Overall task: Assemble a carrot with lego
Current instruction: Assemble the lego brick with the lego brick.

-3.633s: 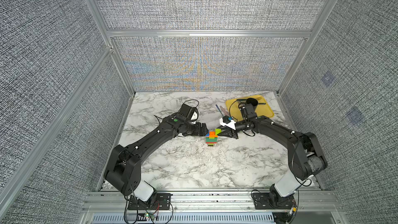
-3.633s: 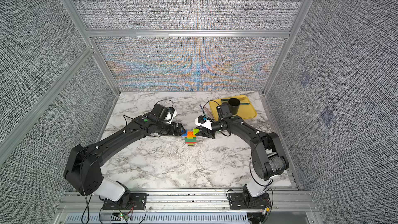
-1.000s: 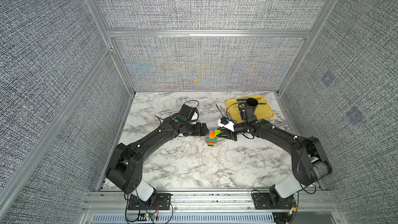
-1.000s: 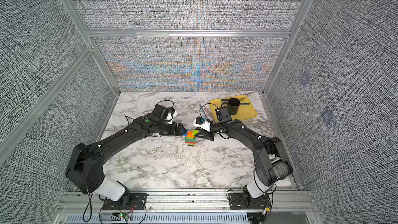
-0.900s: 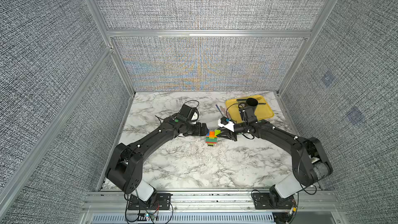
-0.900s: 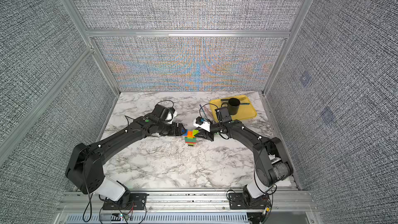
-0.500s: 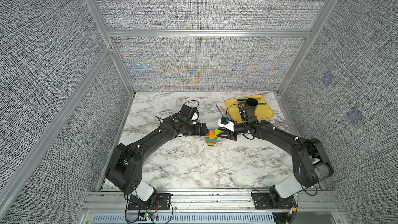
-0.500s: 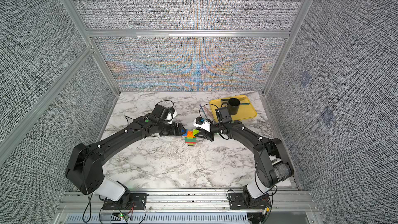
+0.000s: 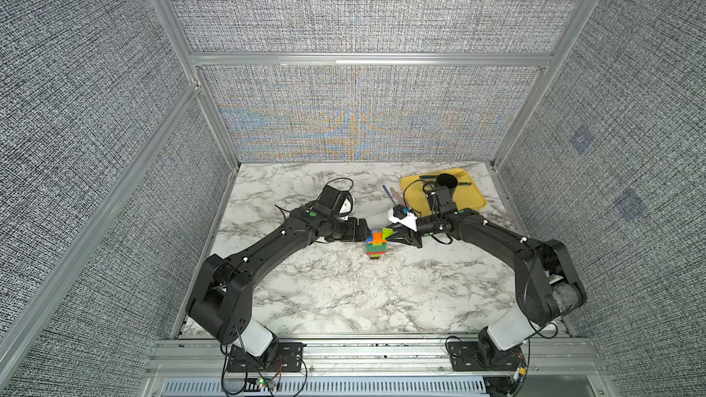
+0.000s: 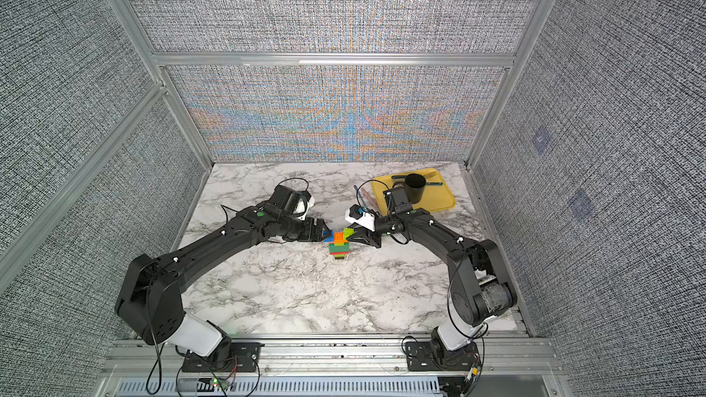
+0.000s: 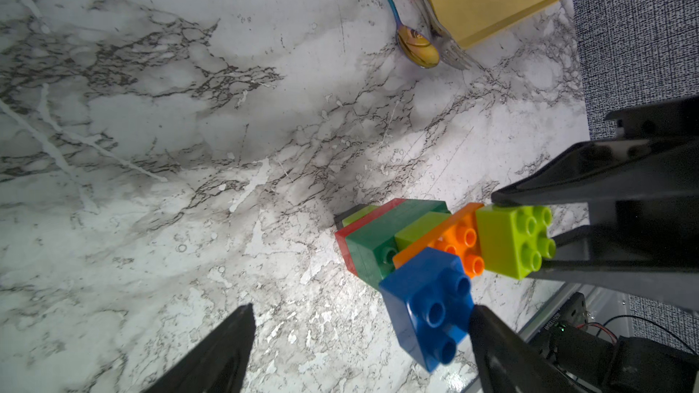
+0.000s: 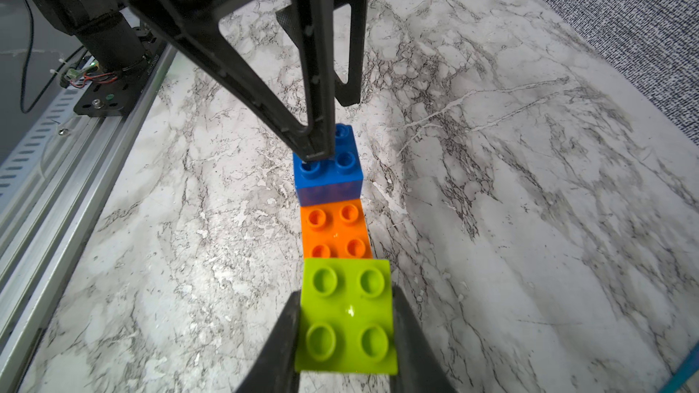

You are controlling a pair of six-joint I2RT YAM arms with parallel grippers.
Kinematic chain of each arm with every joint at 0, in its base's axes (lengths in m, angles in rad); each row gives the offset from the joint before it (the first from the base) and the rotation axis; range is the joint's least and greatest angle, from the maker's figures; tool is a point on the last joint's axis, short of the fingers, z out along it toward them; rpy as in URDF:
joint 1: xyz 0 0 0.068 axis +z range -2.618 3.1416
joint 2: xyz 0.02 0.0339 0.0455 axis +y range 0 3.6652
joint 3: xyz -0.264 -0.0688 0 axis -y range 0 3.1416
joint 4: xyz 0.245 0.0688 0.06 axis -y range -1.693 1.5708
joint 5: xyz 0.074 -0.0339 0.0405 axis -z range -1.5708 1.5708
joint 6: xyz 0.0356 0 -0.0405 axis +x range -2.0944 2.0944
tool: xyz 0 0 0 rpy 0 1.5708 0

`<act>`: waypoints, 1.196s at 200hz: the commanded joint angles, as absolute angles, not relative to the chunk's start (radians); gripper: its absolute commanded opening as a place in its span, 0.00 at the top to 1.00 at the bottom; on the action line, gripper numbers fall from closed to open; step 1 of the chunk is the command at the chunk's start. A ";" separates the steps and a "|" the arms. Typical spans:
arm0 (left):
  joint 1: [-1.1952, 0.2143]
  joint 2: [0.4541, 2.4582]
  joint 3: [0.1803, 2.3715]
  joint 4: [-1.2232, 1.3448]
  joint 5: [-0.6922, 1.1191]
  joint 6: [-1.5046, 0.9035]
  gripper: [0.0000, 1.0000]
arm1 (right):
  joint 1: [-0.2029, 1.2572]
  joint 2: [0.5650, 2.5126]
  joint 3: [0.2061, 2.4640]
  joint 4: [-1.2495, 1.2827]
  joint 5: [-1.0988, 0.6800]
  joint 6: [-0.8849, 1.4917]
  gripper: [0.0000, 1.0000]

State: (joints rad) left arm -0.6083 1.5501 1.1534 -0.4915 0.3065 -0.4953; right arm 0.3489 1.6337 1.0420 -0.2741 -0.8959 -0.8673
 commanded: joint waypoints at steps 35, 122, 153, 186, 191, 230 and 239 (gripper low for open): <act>-0.606 1.552 1.161 -0.510 0.293 -0.483 0.09 | 0.346 1.634 1.056 -0.361 -0.856 -0.909 0.89; -0.606 1.571 1.175 -0.512 0.295 -0.474 0.09 | 0.347 1.652 1.092 -0.423 -0.826 -0.951 0.89; -0.606 1.574 1.174 -0.514 0.295 -0.472 0.09 | 0.346 1.655 1.097 -0.437 -0.833 -0.973 0.89; -0.606 1.576 1.173 -0.514 0.291 -0.469 0.09 | 0.346 1.670 1.115 -0.472 -0.842 -0.995 0.89; -0.606 1.575 1.173 -0.515 0.291 -0.470 0.09 | 0.346 1.671 1.118 -0.478 -0.842 -0.996 0.89; -0.606 1.575 1.173 -0.515 0.289 -0.469 0.09 | 0.344 1.673 1.126 -0.489 -0.844 -1.010 0.89; -0.606 1.574 1.173 -0.514 0.290 -0.468 0.09 | 0.343 1.674 1.129 -0.494 -0.846 -1.011 0.89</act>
State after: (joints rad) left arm -0.6071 1.5703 1.1702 -0.4881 0.3134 -0.4816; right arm 0.3447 1.6661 1.1217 -0.4290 -0.8879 -0.9905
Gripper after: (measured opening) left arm 0.908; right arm 0.308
